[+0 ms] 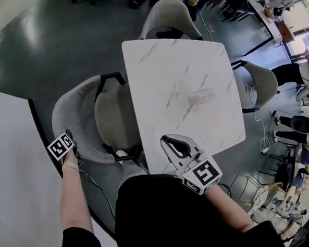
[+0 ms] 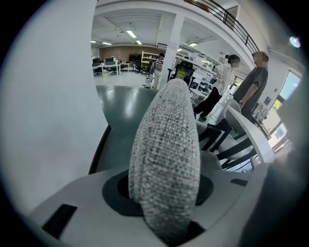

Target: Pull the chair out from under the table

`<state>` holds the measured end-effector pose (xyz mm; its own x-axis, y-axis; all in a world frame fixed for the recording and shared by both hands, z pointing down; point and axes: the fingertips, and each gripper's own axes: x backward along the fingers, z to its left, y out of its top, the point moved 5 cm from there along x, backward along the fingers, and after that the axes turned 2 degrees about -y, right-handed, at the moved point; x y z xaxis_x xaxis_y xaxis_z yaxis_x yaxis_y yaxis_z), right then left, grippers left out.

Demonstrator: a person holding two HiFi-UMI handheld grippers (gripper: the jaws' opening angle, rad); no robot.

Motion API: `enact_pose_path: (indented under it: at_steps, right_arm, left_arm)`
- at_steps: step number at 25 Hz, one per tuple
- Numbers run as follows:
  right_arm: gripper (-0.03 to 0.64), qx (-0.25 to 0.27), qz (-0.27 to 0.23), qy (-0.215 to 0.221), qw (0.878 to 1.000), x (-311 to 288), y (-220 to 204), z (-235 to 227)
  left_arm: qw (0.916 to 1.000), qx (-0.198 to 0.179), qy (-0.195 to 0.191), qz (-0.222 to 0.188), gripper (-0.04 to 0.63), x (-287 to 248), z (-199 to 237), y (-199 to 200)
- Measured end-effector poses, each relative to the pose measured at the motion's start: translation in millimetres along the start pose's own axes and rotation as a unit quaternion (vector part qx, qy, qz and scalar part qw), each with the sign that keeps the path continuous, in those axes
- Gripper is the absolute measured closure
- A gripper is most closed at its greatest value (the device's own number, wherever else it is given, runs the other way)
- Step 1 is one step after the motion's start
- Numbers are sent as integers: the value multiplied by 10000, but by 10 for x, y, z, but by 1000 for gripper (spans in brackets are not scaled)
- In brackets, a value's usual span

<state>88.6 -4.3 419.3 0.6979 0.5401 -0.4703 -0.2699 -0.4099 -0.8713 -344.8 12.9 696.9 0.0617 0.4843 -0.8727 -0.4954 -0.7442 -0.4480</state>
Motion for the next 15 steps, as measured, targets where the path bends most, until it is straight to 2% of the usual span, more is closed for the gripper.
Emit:
enact_pose_path:
  at_steps: [15]
  right_arm:
    - [603, 87, 46, 175, 9998, -90, -26, 68]
  left_arm:
    - [9977, 541, 358, -170, 440, 166, 544, -103]
